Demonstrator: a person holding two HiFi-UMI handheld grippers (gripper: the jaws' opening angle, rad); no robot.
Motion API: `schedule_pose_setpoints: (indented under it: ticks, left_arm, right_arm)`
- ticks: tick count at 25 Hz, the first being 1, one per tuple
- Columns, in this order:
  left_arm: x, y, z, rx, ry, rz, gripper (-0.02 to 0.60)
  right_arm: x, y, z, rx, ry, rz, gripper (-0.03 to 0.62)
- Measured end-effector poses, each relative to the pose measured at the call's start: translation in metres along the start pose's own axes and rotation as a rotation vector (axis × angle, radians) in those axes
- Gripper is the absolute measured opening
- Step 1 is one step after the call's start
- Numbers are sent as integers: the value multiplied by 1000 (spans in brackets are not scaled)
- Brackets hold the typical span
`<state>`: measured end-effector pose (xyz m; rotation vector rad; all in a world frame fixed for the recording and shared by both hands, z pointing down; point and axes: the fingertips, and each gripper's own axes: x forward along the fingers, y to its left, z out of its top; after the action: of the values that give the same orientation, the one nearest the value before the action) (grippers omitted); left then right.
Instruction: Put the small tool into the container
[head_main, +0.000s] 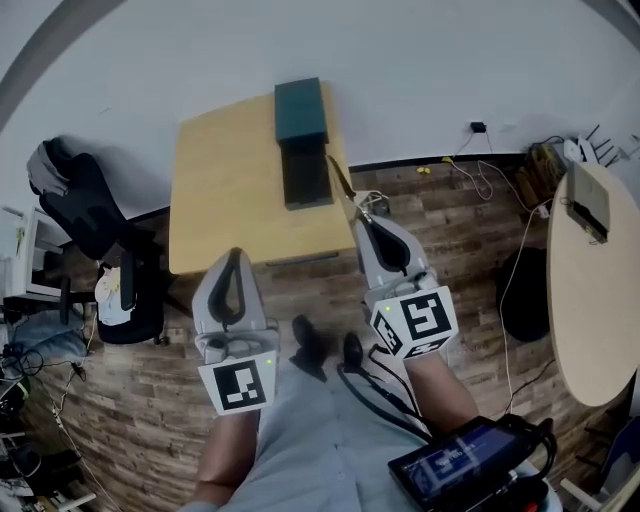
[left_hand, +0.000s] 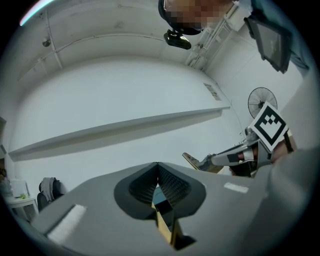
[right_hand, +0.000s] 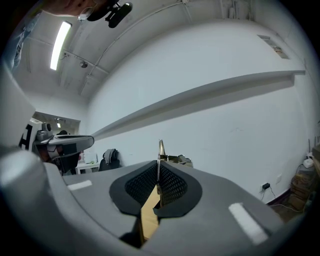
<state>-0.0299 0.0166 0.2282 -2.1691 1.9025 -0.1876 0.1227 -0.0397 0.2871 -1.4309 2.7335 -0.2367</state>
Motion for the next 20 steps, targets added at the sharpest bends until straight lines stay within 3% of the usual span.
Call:
schedule_pose_setpoints:
  ticks: [20]
  left_arm:
    - [149,103,-70,-116,-9,-8,11]
  right_arm:
    - [186,-10,-36,25,130,0,6]
